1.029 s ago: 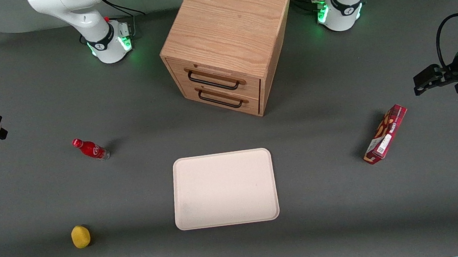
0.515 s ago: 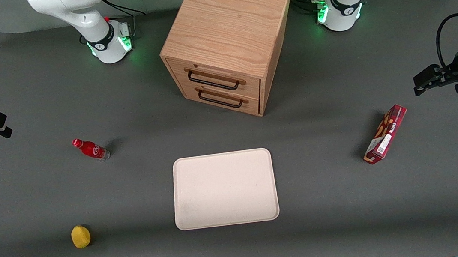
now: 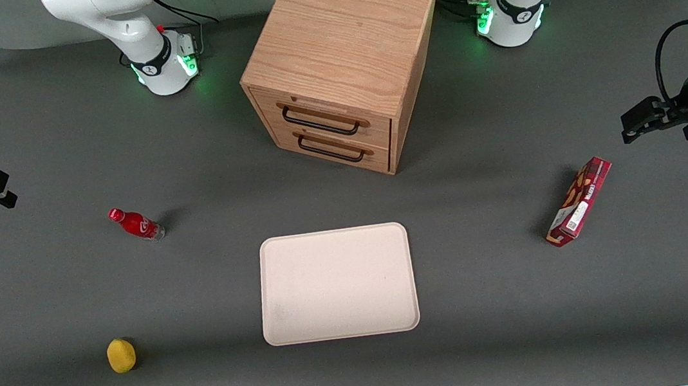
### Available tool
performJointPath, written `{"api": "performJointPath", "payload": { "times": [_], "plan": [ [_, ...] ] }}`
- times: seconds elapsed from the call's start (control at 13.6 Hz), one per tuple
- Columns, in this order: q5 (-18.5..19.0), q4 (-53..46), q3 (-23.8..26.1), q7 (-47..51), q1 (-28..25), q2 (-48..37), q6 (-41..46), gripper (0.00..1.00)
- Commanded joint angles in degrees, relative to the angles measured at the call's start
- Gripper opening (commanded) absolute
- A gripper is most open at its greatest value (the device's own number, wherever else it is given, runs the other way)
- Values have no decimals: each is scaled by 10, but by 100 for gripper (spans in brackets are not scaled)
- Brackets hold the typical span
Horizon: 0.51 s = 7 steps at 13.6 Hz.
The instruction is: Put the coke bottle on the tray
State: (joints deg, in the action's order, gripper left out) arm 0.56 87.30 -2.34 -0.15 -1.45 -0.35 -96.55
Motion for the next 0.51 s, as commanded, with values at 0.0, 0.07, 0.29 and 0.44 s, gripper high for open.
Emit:
{"api": "performJointPath", "payload": {
  "times": [0.0, 0.07, 0.29, 0.44],
  "plan": [
    [6, -4, 3, 15, -2, 6, 7, 100],
    [6, -4, 3, 16, -4, 6, 7, 100],
    [7, -1, 3, 14, -3, 6, 7, 100],
    [8, -2, 3, 12, -3, 6, 21, 100]
  ]
}}
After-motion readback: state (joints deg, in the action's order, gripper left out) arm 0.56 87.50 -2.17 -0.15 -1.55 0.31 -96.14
